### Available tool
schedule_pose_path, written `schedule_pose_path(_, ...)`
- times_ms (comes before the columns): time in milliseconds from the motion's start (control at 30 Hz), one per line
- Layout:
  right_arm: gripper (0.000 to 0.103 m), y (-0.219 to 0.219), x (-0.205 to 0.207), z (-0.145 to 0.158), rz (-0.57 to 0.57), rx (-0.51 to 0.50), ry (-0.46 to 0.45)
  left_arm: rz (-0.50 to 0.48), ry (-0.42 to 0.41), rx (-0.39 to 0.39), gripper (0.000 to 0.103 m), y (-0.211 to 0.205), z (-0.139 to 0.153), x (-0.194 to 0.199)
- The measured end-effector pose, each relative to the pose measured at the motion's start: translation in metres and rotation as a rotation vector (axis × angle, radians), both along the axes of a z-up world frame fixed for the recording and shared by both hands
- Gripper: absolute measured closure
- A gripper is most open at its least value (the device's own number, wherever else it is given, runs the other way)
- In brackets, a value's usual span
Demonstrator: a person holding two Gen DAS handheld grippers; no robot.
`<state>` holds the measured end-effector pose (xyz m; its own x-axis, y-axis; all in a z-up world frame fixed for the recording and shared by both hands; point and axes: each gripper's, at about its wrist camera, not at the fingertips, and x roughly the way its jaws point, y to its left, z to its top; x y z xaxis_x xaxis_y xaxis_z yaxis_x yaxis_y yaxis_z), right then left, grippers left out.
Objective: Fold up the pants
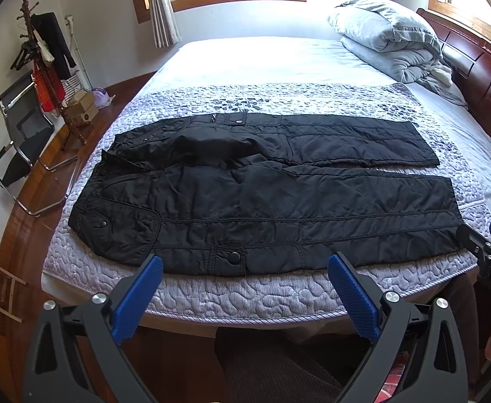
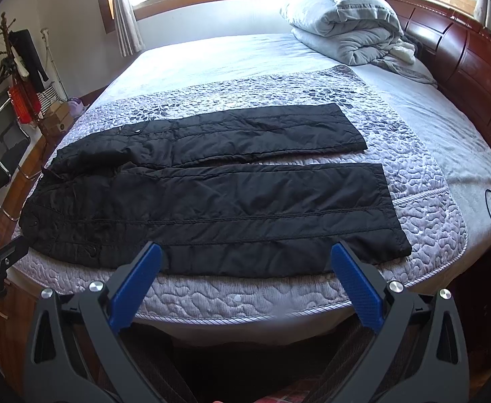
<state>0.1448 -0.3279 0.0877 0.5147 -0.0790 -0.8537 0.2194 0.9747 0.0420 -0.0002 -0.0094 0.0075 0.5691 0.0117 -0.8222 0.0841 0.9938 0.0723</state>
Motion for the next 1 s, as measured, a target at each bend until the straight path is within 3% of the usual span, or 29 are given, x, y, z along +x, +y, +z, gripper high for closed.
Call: schedule_pose_path(1000, 0.002, -0.0047, -0.0018, -0.0039, -0.01, 0.012, 0.002, -0.003, -0.004, 0.008, 0.004, -0.0005, 0.0036, 0.0012)
